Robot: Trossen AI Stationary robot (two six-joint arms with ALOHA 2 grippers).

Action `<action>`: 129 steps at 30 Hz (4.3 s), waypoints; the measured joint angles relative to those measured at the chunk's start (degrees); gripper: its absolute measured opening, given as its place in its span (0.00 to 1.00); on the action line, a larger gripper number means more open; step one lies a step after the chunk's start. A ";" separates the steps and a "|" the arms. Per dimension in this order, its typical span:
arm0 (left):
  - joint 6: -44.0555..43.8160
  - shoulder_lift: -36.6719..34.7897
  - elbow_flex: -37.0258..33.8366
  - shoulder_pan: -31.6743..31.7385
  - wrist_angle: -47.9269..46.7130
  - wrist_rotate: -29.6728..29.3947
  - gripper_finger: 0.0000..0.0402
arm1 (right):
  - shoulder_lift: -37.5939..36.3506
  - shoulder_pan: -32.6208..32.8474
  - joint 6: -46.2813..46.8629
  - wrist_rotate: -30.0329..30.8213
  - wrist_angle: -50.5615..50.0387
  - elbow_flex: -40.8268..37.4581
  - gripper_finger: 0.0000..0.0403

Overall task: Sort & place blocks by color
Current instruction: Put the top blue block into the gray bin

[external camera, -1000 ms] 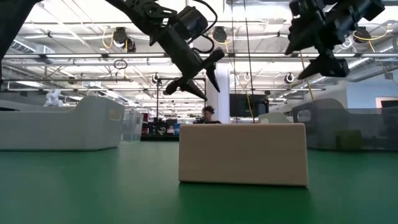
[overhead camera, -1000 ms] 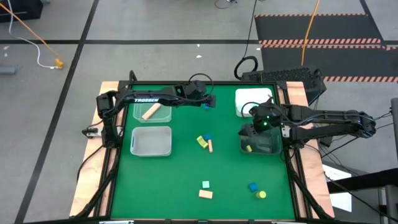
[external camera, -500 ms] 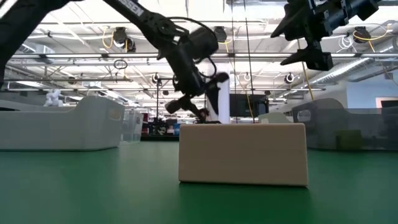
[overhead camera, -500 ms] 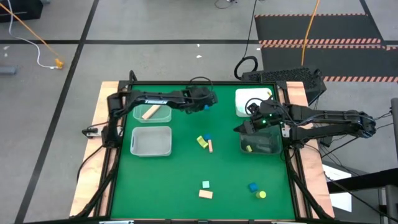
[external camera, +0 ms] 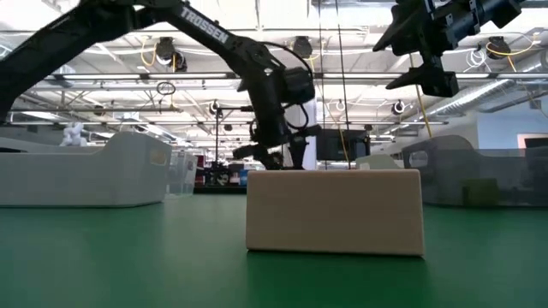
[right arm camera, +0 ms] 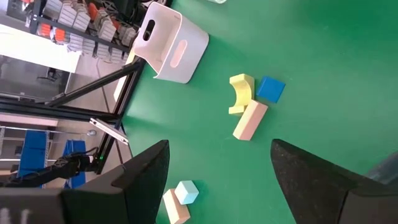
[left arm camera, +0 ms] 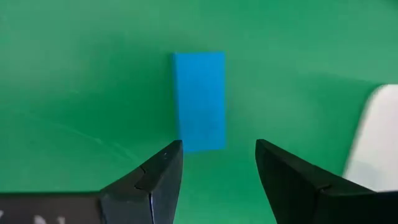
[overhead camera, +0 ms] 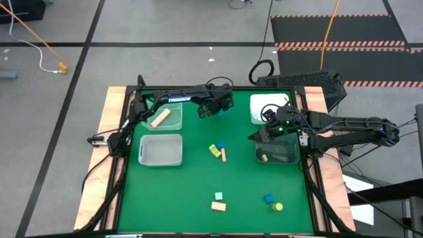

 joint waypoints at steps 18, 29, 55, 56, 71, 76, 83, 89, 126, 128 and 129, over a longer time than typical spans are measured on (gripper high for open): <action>-4.29 4.87 3.28 2.00 -5.18 6.02 0.50 | -0.02 0.00 -0.02 0.02 0.01 0.00 0.68; -3.62 4.93 3.28 1.94 -6.03 5.38 0.50 | -0.02 0.00 0.07 0.00 0.00 -0.01 0.68; 29.91 3.27 2.91 0.30 -9.66 -0.51 0.30 | -0.02 0.00 -0.04 0.00 0.01 0.00 0.68; 31.71 2.68 2.79 -0.08 -9.92 -1.15 0.30 | -0.02 0.00 -0.02 0.02 0.00 -0.02 0.68; 38.98 -15.43 3.07 -12.40 -10.14 -25.10 0.08 | 0.00 0.00 0.03 0.02 -0.04 0.00 0.68; 38.55 -19.50 3.09 -17.37 -10.69 -30.09 0.02 | 0.00 0.01 0.04 0.01 0.68 -0.02 0.68; 46.22 -20.31 3.09 -22.08 -12.22 -25.21 0.03 | 0.00 0.02 -0.03 0.00 1.47 -0.02 0.68; 47.01 -20.33 3.09 -27.20 -16.25 -24.72 0.03 | 0.00 0.02 0.03 0.02 1.33 -0.02 0.68; 35.40 -25.23 3.15 -32.04 -11.15 -20.52 0.03 | -0.02 0.02 -2.62 0.02 1.32 -0.02 0.68; 35.43 -25.23 3.15 -32.47 -11.15 -20.50 0.03 | -0.02 0.02 -7.64 0.02 1.33 -0.02 0.68; 35.35 -25.23 3.15 -32.59 -11.15 -20.50 0.03 | -0.02 0.02 -8.59 0.02 1.51 -0.02 0.68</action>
